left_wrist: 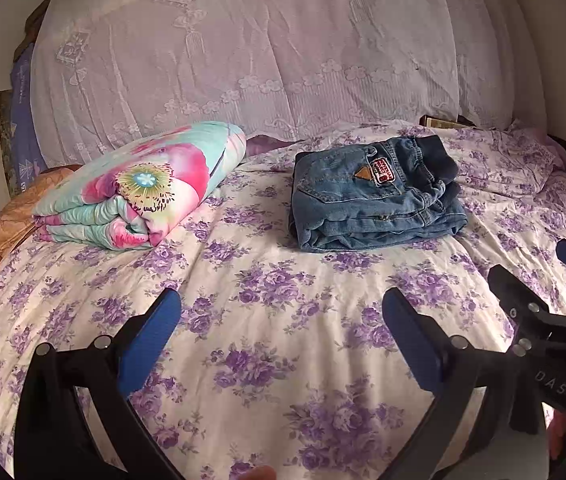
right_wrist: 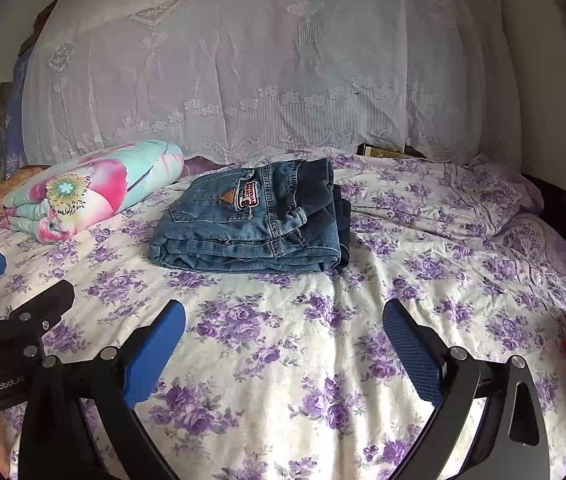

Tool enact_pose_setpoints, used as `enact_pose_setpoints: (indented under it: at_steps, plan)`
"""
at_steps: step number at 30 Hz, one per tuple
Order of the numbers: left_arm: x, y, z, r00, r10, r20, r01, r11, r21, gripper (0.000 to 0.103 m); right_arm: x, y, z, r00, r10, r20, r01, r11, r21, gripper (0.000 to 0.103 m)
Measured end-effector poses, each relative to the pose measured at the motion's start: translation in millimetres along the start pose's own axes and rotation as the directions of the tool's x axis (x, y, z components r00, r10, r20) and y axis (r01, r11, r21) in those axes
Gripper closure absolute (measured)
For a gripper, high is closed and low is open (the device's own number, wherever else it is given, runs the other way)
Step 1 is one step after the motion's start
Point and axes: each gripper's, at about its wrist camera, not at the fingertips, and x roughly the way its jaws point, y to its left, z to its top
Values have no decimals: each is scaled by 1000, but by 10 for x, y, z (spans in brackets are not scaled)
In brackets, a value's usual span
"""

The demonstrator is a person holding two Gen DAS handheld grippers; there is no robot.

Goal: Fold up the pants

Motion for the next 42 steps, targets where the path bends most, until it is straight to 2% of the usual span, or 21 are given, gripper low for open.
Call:
enact_pose_setpoints:
  at_steps: [42]
  plan:
    - [-4, 46, -4, 1000, 16, 4, -16, 1000, -11, 5, -19, 31, 0, 1000, -4, 15, 4, 1000, -16, 4]
